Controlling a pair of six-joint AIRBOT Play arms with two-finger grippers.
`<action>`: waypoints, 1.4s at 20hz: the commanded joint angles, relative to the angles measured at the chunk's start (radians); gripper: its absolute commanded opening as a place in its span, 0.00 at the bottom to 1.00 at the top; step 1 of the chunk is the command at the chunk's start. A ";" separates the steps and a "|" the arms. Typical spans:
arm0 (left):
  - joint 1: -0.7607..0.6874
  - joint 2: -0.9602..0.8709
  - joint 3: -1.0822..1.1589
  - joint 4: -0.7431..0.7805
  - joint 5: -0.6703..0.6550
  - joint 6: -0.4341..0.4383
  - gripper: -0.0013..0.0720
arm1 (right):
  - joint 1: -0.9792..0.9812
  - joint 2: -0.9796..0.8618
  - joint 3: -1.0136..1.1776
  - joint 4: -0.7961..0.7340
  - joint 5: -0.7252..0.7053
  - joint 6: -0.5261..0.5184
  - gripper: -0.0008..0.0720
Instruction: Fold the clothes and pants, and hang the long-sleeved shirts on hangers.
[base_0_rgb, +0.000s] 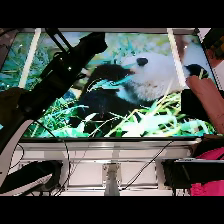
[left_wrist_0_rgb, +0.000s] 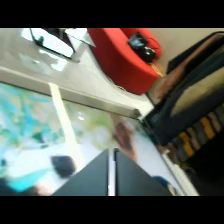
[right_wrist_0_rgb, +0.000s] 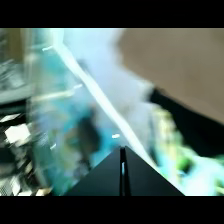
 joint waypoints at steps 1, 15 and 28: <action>0.043 0.068 0.001 0.001 -0.144 0.153 0.03 | 0.127 0.036 0.032 0.441 0.000 -0.018 0.04; 0.053 0.774 0.001 -0.132 -0.946 0.580 0.03 | 0.995 0.135 0.071 0.662 -0.137 -0.072 0.04; 0.053 0.821 0.001 -0.269 -1.086 0.579 0.03 | 1.108 0.135 0.048 0.653 -0.163 -0.096 0.04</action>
